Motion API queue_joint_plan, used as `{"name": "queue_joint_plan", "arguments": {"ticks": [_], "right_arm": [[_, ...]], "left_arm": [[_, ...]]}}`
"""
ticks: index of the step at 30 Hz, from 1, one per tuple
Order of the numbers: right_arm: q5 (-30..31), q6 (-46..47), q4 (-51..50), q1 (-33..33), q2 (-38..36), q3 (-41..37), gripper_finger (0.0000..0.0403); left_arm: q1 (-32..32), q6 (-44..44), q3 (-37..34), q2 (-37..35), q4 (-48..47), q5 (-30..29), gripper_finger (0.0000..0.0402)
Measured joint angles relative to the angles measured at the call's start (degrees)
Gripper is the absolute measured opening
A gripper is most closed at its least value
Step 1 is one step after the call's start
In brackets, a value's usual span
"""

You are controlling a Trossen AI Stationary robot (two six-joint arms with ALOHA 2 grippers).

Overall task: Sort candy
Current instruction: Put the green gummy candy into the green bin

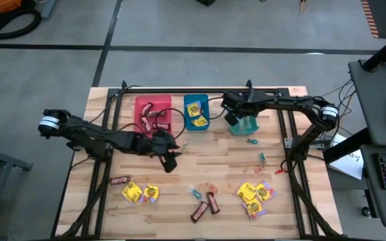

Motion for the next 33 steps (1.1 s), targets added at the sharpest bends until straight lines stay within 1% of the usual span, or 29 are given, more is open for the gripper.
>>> {"name": "queue_joint_plan", "arguments": {"ticks": [5, 12, 15, 19, 22, 26, 29, 33], "right_arm": [[-0.4, -0.1, 0.0, 1.5, -3.6, 0.0, 0.0108], [-0.5, 3.5, 1.0, 6.8, -11.6, -1.8, 0.0107], [-0.5, 4.6, 2.4, 9.3, -15.0, -3.6, 0.0107], [-0.5, 4.8, 4.7, 11.9, -18.5, -5.0, 0.0107], [-0.5, 5.7, 5.4, 13.1, -19.8, -5.3, 0.0107], [-0.5, 6.2, 5.4, 13.9, -20.2, -5.3, 0.0107], [-0.5, 6.2, 5.4, 14.1, -20.0, -5.3, 0.0107], [-0.6, 7.0, 5.4, 14.4, -19.7, -5.3, 0.0107]], "left_arm": [[0.0, -2.3, 1.0, 3.0, -0.3, 0.0, 0.0130], [0.0, -3.3, 4.6, 9.4, -0.5, -0.9, 0.0137], [0.0, -2.5, 7.3, 12.7, -2.2, -1.1, 0.0144], [0.1, -2.4, 11.1, 16.9, -7.4, -2.1, 0.0148], [0.1, -2.9, 14.0, 19.5, -11.3, -4.9, 0.0149], [0.1, -2.9, 16.2, 21.8, -12.8, -5.3, 0.0149], [0.1, -2.8, 16.7, 22.2, -12.4, -7.8, 0.0149], [0.1, -5.1, 16.6, 22.8, -12.7, -12.3, 0.0149]]}}
